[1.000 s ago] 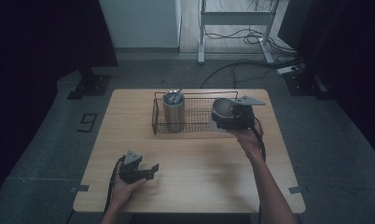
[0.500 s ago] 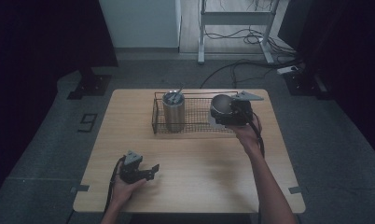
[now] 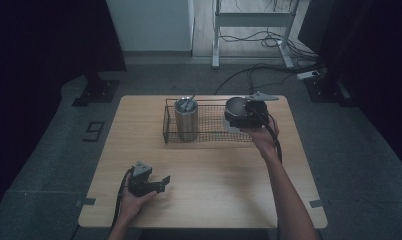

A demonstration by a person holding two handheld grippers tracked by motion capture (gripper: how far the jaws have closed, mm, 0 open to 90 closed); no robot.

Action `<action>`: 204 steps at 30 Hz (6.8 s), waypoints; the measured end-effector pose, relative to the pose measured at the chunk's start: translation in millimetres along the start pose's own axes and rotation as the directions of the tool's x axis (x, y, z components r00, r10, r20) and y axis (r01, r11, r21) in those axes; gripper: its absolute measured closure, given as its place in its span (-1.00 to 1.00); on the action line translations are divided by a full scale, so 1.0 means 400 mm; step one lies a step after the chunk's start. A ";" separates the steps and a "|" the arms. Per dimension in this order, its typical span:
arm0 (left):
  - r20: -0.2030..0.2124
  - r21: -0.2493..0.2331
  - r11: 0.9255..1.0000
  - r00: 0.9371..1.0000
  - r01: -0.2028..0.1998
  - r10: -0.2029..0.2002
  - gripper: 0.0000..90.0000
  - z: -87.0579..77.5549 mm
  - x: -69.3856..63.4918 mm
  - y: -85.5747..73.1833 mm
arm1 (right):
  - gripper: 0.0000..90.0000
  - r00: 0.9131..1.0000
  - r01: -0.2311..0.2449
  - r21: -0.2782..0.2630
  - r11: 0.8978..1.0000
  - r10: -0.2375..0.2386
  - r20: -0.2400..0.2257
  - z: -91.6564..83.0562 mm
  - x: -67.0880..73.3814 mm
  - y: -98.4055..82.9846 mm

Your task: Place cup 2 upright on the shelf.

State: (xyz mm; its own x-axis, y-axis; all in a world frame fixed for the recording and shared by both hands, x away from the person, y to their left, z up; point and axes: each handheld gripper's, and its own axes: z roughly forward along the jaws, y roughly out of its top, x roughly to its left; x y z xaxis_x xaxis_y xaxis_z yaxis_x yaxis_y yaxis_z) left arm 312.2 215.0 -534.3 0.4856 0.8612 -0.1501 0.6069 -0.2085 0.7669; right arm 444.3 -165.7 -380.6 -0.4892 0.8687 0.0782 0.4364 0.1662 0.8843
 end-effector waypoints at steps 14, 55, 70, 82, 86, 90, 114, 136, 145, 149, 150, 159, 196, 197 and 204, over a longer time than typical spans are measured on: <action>-0.012 0.002 1.000 1.000 -0.013 0.013 -0.67 0.002 -0.003 -0.001 | -0.85 1.000 -0.015 0.017 1.000 0.015 0.016 0.048 -0.031 0.012; -0.005 0.017 1.000 1.000 -0.021 0.021 -0.67 0.007 -0.001 -0.003 | -0.85 0.998 -0.021 0.079 0.997 0.017 0.053 0.175 -0.078 0.034; -0.009 0.019 1.000 1.000 -0.016 0.016 -0.67 0.010 0.001 -0.005 | -0.85 0.996 -0.044 0.124 0.991 0.034 0.076 0.233 -0.106 0.008; -0.007 0.024 1.000 1.000 -0.016 0.016 -0.67 0.012 0.000 -0.006 | -0.85 0.996 -0.034 0.154 0.987 0.021 0.084 0.258 -0.108 -0.009; -0.007 0.023 1.000 1.000 -0.016 0.016 -0.67 0.012 0.001 -0.006 | -0.85 0.997 -0.030 0.164 0.986 0.017 0.082 0.269 -0.106 -0.015; -0.005 0.026 1.000 1.000 -0.017 0.017 -0.67 0.013 0.000 -0.007 | -0.85 0.997 -0.036 0.175 0.984 0.022 0.078 0.285 -0.106 -0.025; -0.001 0.037 0.999 1.000 -0.020 0.021 -0.67 0.018 0.000 -0.009 | -0.86 0.994 -0.029 0.275 0.961 -0.002 0.112 0.330 -0.117 -0.090; 0.010 0.041 0.999 1.000 -0.017 0.017 -0.67 0.020 -0.002 -0.009 | -0.87 0.993 -0.032 0.323 0.946 -0.006 0.116 0.333 -0.114 -0.099; 0.014 0.043 0.999 1.000 -0.014 0.013 -0.66 0.022 -0.003 -0.010 | -0.97 0.992 -0.059 0.243 0.968 0.030 0.122 0.305 -0.113 -0.076; 0.017 0.044 0.999 1.000 -0.015 0.014 -0.66 0.022 -0.004 -0.010 | -0.97 0.992 -0.076 0.201 0.977 0.053 0.116 0.285 -0.113 -0.063; 0.017 0.044 0.999 1.000 -0.016 0.015 -0.67 0.022 -0.005 -0.010 | -0.97 0.992 -0.078 0.199 0.977 0.056 0.116 0.282 -0.113 -0.062; 0.016 0.038 0.999 1.000 -0.013 0.013 -0.67 0.017 -0.005 -0.008 | -0.87 0.991 -0.096 0.131 0.987 0.083 0.103 0.228 -0.104 -0.053; 0.014 0.029 1.000 1.000 -0.005 0.005 -0.67 0.008 -0.005 -0.009 | -0.71 0.998 -0.051 0.012 0.999 0.052 -0.023 -0.066 -0.015 -0.256; 0.014 0.029 1.000 1.000 -0.005 0.005 -0.67 0.008 -0.005 -0.009 | -0.71 0.998 -0.051 0.012 0.999 0.052 -0.023 -0.066 -0.015 -0.256; 0.012 0.029 1.000 1.000 -0.005 0.005 -0.67 0.007 -0.003 -0.010 | -0.71 0.998 -0.048 0.012 0.999 0.048 -0.041 -0.111 -0.005 -0.322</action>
State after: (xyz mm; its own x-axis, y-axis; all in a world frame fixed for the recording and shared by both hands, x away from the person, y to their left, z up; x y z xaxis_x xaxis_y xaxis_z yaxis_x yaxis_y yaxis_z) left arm 311.0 213.4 -538.7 0.4962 0.8545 -0.1539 0.6222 -0.2263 0.7495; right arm 355.4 -209.5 -474.2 -0.4980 0.8559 0.1392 0.4685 0.1305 0.8738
